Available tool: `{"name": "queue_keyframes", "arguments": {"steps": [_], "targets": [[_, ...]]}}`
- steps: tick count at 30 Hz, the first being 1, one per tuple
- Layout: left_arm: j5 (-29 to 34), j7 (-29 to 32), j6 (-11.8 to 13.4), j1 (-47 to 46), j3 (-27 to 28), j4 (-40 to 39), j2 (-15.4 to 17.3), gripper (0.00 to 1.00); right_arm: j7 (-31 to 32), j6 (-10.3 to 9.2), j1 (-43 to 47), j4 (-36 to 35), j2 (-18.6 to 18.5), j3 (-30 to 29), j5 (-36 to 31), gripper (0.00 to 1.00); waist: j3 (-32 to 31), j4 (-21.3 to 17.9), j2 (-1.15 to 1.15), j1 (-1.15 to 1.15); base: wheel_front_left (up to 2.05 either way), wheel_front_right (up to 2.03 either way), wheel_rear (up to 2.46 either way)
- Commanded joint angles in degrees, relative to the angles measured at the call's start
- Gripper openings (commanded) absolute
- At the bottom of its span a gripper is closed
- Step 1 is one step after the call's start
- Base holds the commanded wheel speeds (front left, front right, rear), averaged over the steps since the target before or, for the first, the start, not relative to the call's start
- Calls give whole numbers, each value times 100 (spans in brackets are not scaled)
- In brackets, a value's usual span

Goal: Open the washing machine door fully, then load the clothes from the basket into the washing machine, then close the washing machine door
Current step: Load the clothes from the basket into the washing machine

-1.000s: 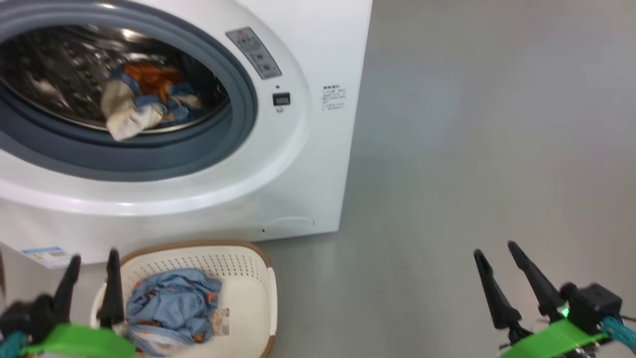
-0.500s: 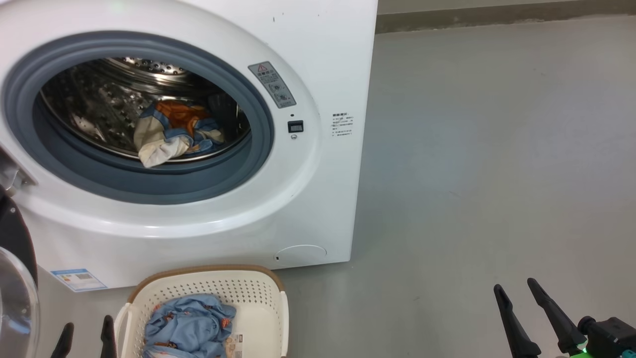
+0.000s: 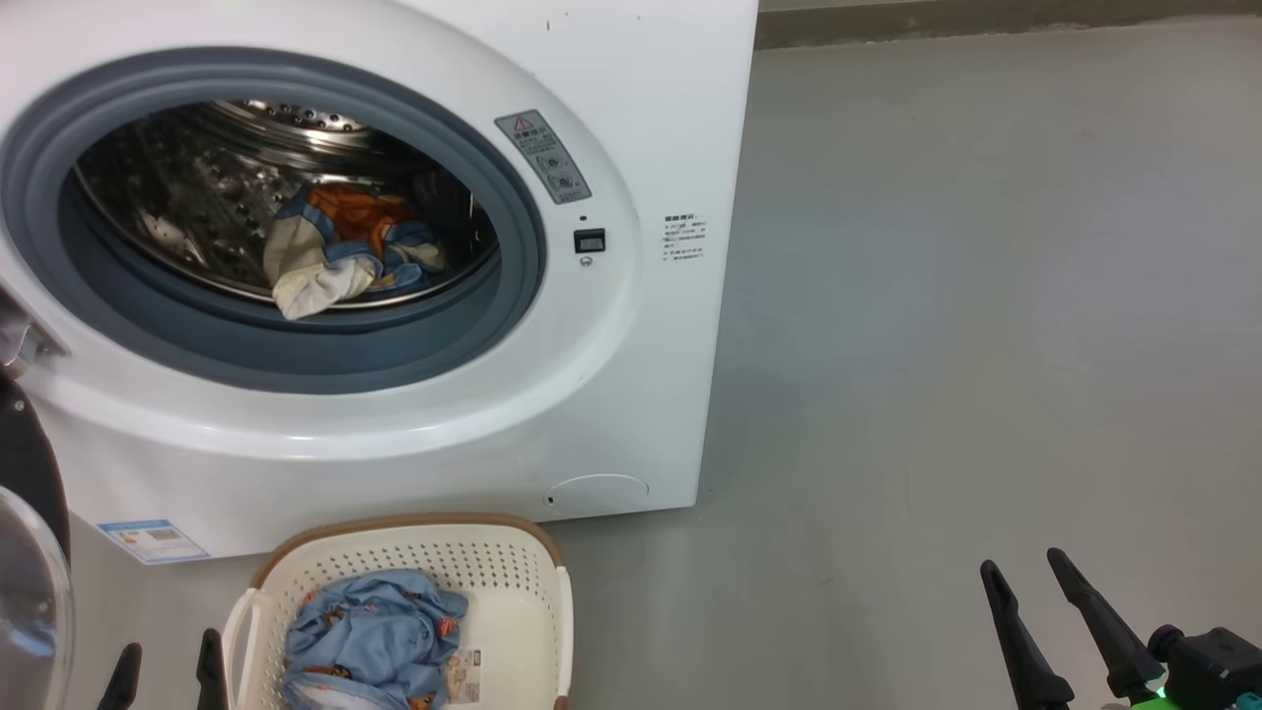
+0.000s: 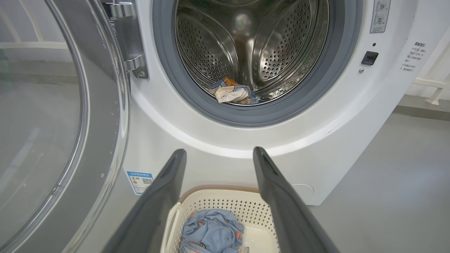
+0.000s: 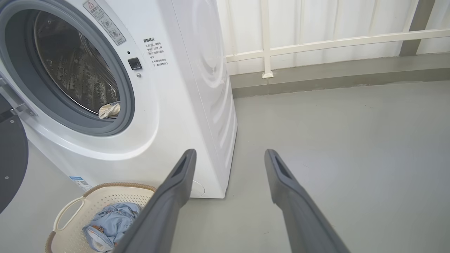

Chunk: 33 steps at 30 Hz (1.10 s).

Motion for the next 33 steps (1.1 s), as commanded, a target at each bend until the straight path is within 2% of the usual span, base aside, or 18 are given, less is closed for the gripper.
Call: {"name": "queue_keyframes", "arguments": {"steps": [1,13,21,33], "targets": [[12,-36,-15,-157,200,-162,84,100,-27,9,-42,-155,-78,70,19,100,43,2,0,0,0,0,0],[-83,-36,-15,-484,-169,405,158,100,-27,9,-360,-225,199,115,-119,100,455,-47,0,0,0,0,0],[-281,-36,-15,-1079,-499,1341,355,100,-27,9,-677,-299,449,186,-260,100,968,-56,0,0,0,0,0],[-693,-36,-15,-2249,-1474,2846,829,100,-27,9,-1214,-411,817,269,-499,100,1888,-112,0,0,0,0,0]]}}
